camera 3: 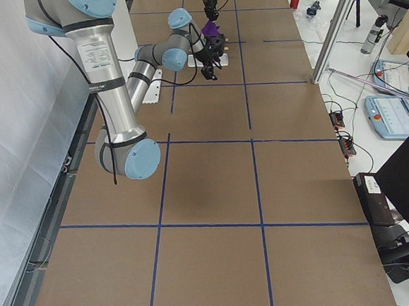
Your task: Hang towel on rack
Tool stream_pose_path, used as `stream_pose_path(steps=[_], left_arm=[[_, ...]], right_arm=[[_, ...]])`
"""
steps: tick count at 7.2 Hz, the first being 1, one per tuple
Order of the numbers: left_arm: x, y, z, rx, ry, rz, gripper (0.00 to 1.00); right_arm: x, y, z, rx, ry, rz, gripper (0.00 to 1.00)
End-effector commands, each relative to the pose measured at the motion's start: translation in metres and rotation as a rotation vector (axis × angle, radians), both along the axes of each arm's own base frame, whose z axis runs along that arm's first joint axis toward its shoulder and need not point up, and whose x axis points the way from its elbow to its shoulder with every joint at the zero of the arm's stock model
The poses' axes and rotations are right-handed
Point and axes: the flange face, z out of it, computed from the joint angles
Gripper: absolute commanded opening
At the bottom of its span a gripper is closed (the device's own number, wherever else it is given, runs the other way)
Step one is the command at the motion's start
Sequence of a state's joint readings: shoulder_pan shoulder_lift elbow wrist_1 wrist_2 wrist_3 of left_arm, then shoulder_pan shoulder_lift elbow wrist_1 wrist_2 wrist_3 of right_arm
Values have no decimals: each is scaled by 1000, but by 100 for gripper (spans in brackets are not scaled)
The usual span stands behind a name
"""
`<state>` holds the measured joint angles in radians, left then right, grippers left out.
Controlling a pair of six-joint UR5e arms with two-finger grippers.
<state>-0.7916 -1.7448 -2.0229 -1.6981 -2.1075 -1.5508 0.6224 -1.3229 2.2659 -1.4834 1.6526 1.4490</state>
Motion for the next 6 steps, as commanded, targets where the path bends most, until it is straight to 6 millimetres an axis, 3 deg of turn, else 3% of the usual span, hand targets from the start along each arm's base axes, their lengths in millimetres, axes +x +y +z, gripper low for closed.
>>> stream_pose_path(steps=[1, 2, 3, 4, 6], left_arm=[[4, -3, 1, 1, -3, 5, 57], [3, -3, 1, 5, -2, 4, 100], [3, -3, -3, 13, 3, 6, 100], [-2, -5, -6, 37, 6, 14, 100], [-57, -36, 3, 262, -37, 103, 100]], right_arm=[[7, -4, 10, -16, 18, 5, 100], [9, -5, 13, -20, 22, 10, 100], [13, -8, 16, -25, 28, 10, 100], [31, -17, 27, -34, 50, -7, 100], [95, -47, 80, -49, 140, -92, 100]])
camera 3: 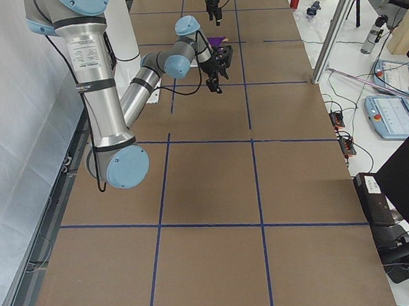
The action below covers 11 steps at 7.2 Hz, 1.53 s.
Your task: Hang towel on rack
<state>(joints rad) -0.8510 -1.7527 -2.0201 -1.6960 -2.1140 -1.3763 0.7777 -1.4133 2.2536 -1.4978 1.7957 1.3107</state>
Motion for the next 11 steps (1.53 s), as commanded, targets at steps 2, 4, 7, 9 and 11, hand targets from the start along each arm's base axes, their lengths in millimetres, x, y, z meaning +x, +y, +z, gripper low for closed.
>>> stream_pose_path(steps=[2, 4, 7, 9, 11], left_arm=[[-118, -48, 36, 330, -122, 108, 100], [-195, -60, 93, 456, -169, 248, 100], [-333, -66, 193, 638, -339, 424, 100], [-343, -44, 229, 545, -300, 434, 100], [-334, -26, 242, 402, -175, 358, 100]], right_arm=[[112, -55, 108, -16, 117, -197, 100], [197, -84, 195, 31, 181, -318, 100], [302, -88, 273, 57, 270, -485, 100], [322, -65, 298, -36, 181, -532, 100], [322, -57, 305, -48, 188, -543, 100]])
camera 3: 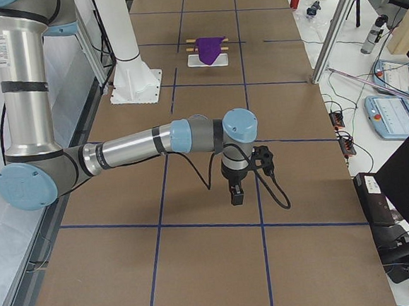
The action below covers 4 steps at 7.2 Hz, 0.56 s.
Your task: Hang towel on rack
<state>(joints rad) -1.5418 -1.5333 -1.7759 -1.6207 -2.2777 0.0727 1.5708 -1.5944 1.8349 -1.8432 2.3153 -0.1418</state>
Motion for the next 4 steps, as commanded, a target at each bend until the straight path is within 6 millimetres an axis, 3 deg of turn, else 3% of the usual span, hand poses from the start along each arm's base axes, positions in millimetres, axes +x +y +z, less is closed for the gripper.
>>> stream_pose_path(steps=[1, 4], left_arm=[[5, 15, 24, -102, 54, -33, 100], [4, 11, -1, -39, 50, -38, 100]], right_arm=[[1, 8, 9, -19, 6, -10, 100], [-3, 16, 33, -83, -56, 3, 100]])
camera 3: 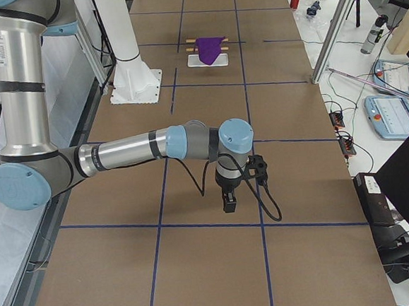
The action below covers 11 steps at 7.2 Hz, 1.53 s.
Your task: Hang towel on rack
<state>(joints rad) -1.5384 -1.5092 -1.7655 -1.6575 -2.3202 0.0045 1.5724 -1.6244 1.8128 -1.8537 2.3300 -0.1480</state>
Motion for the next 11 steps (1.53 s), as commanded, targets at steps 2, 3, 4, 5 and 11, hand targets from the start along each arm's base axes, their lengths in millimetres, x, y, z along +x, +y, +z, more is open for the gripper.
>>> stream_pose_path(steps=[2, 3, 4, 5, 11], left_arm=[[2, 11, -6, -58, -6, 11, 100], [4, 15, -5, -129, -6, 15, 100], [5, 18, -6, -209, -8, 18, 100], [5, 18, -8, -208, -8, 18, 100], [9, 13, -13, -195, -2, 26, 100]], right_arm=[[-3, -1, 11, -31, -46, 8, 100], [-3, 0, 16, -43, -42, 9, 100], [-3, 0, 17, -45, -45, 10, 100], [-3, 0, 16, -44, -45, 10, 100], [-3, -1, 14, -39, -45, 10, 100]])
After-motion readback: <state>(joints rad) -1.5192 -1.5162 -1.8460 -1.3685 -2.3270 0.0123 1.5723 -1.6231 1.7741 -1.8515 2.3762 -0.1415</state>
